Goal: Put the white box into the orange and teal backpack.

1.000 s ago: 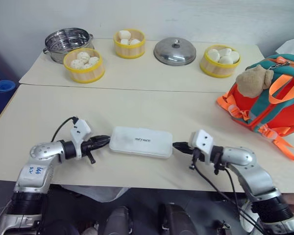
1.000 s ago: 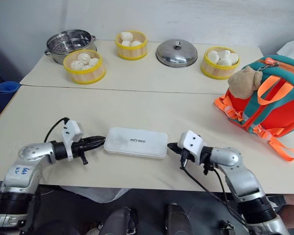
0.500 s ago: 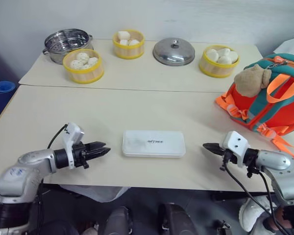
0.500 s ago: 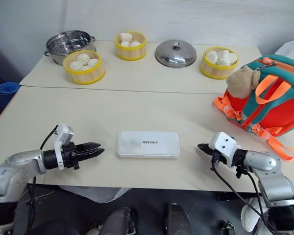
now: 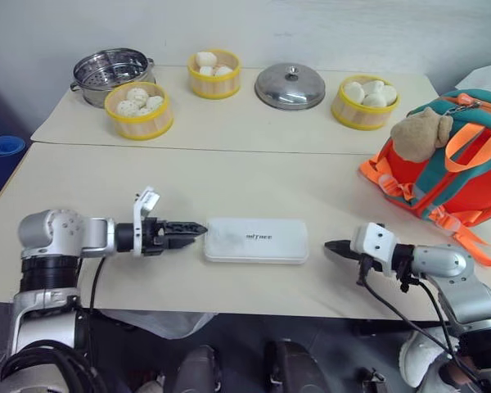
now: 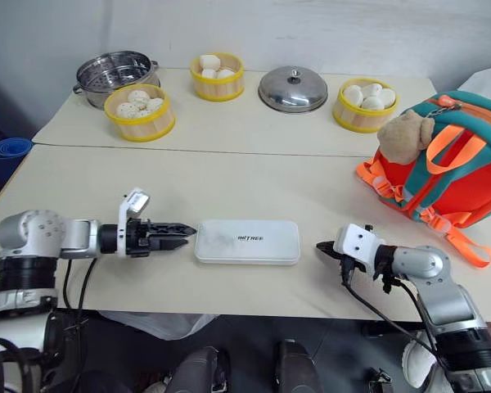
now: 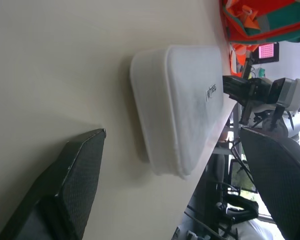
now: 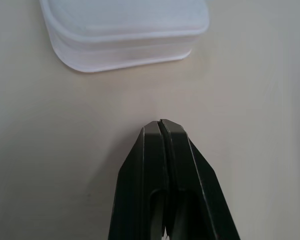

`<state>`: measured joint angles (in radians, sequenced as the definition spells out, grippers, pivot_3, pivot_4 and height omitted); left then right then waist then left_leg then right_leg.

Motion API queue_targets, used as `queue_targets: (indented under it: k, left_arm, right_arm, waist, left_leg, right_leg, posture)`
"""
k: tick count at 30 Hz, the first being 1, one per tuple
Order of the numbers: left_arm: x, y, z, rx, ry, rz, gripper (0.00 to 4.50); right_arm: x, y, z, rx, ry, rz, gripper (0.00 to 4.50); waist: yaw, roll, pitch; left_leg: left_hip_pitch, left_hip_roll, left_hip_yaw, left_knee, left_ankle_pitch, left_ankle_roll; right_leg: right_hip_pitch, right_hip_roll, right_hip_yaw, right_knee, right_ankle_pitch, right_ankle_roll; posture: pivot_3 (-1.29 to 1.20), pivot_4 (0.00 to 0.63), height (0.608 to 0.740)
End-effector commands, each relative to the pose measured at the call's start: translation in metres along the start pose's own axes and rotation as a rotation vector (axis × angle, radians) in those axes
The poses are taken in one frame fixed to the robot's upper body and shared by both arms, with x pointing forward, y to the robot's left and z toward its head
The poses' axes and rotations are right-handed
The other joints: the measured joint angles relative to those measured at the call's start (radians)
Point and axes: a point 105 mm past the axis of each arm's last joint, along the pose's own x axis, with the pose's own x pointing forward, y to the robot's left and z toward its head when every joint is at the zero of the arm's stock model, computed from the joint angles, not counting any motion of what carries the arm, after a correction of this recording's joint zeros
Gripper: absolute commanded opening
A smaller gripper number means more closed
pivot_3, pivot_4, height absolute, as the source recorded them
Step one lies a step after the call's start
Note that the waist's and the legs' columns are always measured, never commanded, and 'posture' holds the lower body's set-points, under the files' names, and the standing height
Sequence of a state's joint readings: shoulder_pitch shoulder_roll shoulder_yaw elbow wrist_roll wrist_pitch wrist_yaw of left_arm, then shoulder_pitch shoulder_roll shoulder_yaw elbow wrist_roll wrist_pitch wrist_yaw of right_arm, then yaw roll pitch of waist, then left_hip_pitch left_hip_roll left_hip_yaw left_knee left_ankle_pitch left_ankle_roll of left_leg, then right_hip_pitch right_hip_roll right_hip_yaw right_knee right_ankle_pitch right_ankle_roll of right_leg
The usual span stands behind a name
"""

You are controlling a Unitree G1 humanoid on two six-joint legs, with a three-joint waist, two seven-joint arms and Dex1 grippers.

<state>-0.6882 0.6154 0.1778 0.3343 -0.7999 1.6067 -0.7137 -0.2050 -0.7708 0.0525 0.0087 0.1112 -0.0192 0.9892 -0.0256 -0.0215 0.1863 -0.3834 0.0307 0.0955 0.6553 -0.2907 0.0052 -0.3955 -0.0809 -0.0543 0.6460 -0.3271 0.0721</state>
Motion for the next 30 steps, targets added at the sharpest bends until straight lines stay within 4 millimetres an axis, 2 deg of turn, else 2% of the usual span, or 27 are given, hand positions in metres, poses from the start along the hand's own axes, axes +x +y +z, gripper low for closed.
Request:
queue_targets:
  k: [1, 4, 10, 21, 24, 27, 30]
  left_arm:
    - [0.012, 0.004, -0.002, -0.034, 0.025, 0.013, 4.46]
    - [0.021, 0.006, -0.001, -0.050, 0.035, 0.021, 4.46]
    - [0.040, -0.009, 0.001, -0.060, 0.078, -0.050, 4.46]
    - [0.071, -0.026, -0.008, -0.101, 0.131, -0.157, 4.46]
    - [0.075, -0.030, -0.006, -0.104, 0.123, -0.176, 3.88]
    - [0.075, -0.039, -0.005, -0.091, 0.120, -0.222, 2.92]
    - [0.070, -0.053, -0.005, -0.036, 0.109, -0.299, 1.97]
  right_arm:
    - [0.004, -0.003, 0.009, -0.032, -0.024, 0.002, 0.00]
    - [0.008, -0.001, 0.009, -0.048, -0.021, 0.017, 0.00]
    - [0.011, 0.002, 0.013, -0.036, -0.044, 0.020, 0.00]
    - [0.019, 0.008, 0.017, -0.059, -0.066, 0.036, 0.00]
    - [0.019, 0.009, 0.016, -0.060, -0.066, 0.039, 0.00]
    - [0.015, 0.010, 0.014, -0.057, -0.064, 0.037, 0.00]
    - [0.004, 0.010, 0.009, -0.033, -0.067, 0.010, 0.00]
  waist:
    - [0.001, 0.000, 0.000]
    - [0.003, 0.000, 0.000]
    - [0.028, 0.000, 0.000]
    - [0.024, 0.000, 0.000]
    - [0.024, 0.000, 0.000]
    - [0.024, 0.000, 0.000]
    - [0.028, 0.000, 0.000]
  left_leg:
    - [0.000, 0.000, 0.000, 0.000, 0.000, 0.000]
    - [0.000, 0.000, 0.000, 0.001, 0.000, 0.000]
    - [0.000, 0.000, -0.001, 0.005, 0.000, 0.000]
    - [0.000, 0.000, -0.001, 0.007, -0.001, 0.001]
    - [0.000, 0.000, -0.001, 0.007, -0.001, 0.000]
    - [0.000, 0.000, -0.001, 0.007, -0.001, 0.000]
    - [-0.001, 0.000, -0.001, 0.007, -0.001, 0.000]
  right_leg:
    - [0.000, 0.000, 0.000, 0.000, 0.000, 0.000]
    - [0.000, 0.000, 0.000, 0.000, 0.000, 0.000]
    - [0.002, -0.001, 0.000, 0.001, 0.000, 0.000]
    - [0.002, 0.000, 0.000, 0.002, 0.000, 0.000]
    - [0.002, 0.000, 0.000, 0.002, 0.000, 0.001]
    - [0.002, 0.000, 0.000, 0.002, 0.000, 0.000]
    - [0.002, 0.000, 0.000, 0.001, 0.000, 0.000]
  posture:
    - [0.00, 0.150, 0.740]
    - [0.00, 0.150, 0.740]
    - [0.00, 0.150, 0.740]
    - [0.00, 0.150, 0.740]
    - [0.00, 0.150, 0.740]
    - [0.00, 0.150, 0.740]
    - [0.00, 0.150, 0.740]
